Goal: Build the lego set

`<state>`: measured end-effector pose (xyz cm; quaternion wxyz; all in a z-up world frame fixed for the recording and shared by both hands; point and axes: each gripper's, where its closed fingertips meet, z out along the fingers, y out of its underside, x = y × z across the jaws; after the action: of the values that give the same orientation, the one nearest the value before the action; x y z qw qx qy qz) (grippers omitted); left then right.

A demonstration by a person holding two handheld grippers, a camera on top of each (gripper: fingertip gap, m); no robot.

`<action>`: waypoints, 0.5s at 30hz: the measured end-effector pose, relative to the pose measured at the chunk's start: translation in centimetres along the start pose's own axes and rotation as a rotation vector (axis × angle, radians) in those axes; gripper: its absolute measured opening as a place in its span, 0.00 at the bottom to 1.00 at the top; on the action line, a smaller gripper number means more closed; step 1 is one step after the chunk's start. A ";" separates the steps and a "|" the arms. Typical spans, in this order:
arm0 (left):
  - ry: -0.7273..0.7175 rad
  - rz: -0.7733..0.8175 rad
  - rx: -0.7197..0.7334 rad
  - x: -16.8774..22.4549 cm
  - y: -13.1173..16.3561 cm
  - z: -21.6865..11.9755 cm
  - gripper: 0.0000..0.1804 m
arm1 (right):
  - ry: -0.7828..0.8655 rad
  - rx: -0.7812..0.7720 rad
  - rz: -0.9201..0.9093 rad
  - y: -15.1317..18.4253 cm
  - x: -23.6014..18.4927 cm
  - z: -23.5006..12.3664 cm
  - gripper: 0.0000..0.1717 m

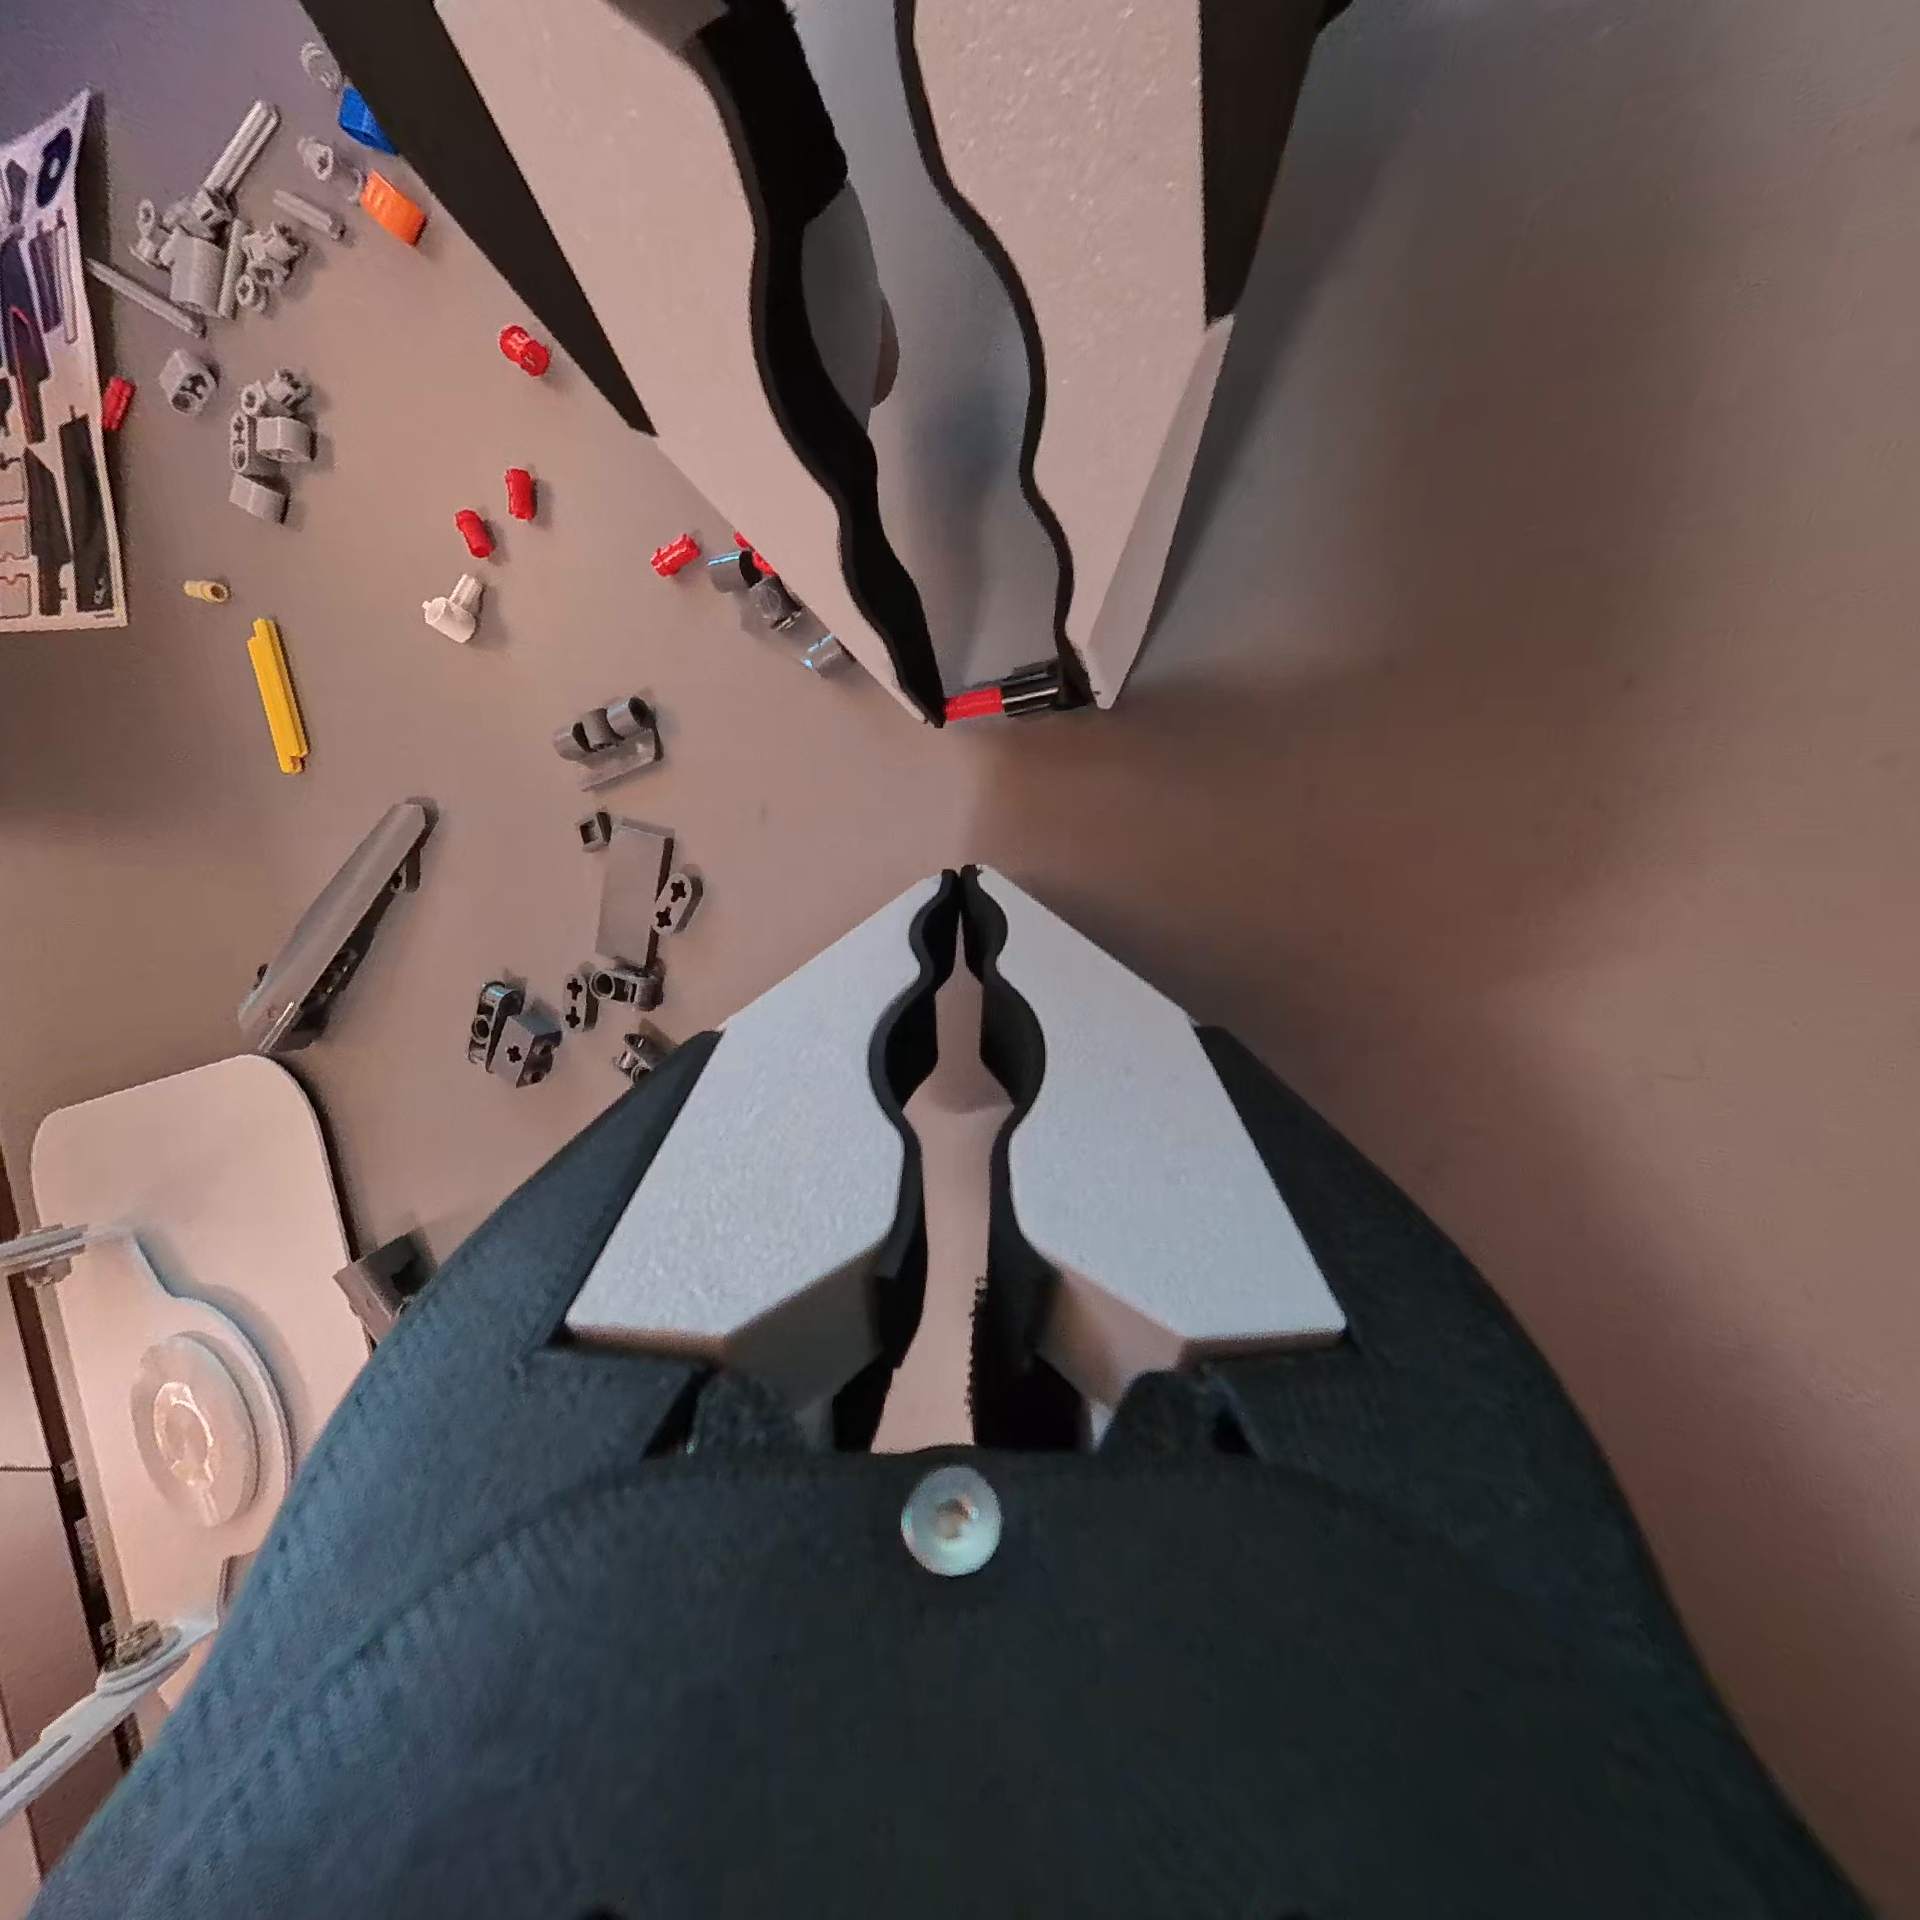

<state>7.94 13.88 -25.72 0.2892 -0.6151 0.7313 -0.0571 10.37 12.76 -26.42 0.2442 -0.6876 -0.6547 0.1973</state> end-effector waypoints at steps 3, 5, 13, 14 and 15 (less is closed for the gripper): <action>0.003 0.007 -0.003 0.1 0.0 0.2 0.00 | -0.003 0.006 -0.010 0.0 0.0 0.0 0.15; 0.012 0.016 -0.005 0.2 -0.2 0.4 0.00 | -0.002 0.011 -0.015 0.0 -0.1 0.0 0.15; 0.033 0.046 0.007 0.9 -1.4 1.3 0.00 | -0.018 0.011 -0.009 0.0 -0.1 0.1 0.15; 0.032 0.054 0.008 1.1 -1.5 1.4 0.00 | -0.020 0.013 -0.009 0.0 -0.1 0.1 0.14; 0.027 0.056 0.013 1.1 -1.7 1.6 0.00 | -0.023 0.015 -0.009 0.0 -0.1 0.1 0.15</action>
<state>10.11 12.86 -26.65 0.2846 -0.5916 0.7518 -0.0620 10.36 12.66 -26.51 0.2428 -0.6804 -0.6592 0.2088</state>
